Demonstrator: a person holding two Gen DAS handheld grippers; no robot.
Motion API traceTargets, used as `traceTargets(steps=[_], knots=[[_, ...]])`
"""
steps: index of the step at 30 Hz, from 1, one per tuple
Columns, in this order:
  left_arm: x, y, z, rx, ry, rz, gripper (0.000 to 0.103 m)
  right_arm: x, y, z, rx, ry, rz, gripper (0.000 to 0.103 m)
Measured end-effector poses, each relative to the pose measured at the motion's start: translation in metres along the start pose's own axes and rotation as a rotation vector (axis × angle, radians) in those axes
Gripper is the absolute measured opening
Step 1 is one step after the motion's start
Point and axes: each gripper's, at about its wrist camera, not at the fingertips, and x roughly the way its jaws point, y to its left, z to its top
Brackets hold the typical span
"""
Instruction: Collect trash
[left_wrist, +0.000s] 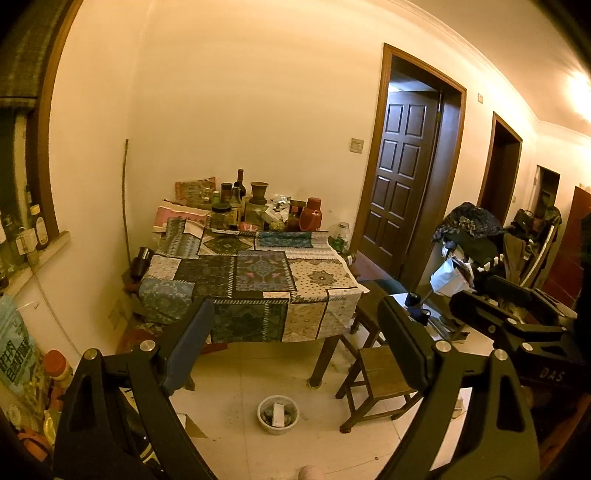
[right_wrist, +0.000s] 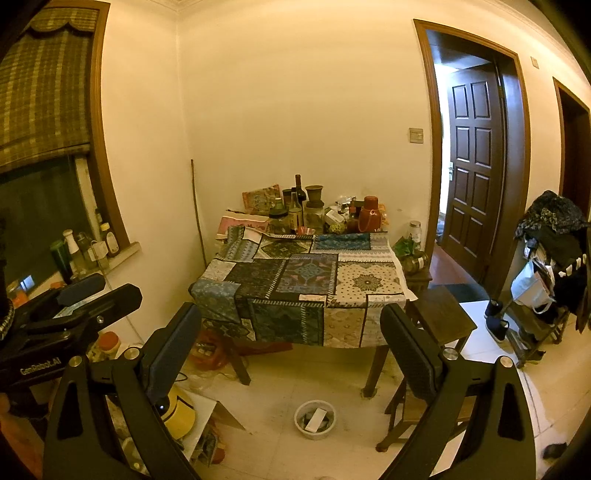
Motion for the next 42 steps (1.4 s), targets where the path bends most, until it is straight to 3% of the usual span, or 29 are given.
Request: traceTargets(steps=[20, 42], knots=[[0.006, 0.001, 0.002, 0.014, -0.005, 0.004, 0.096, -0.003, -0.004, 0.005, -0.012, -0.004, 0.000, 0.097], [0.019, 0.011, 0.004, 0.027, 0.000, -0.015, 0.096, 0.004, -0.002, 0.012, -0.017, 0.013, -0.015, 0.097]])
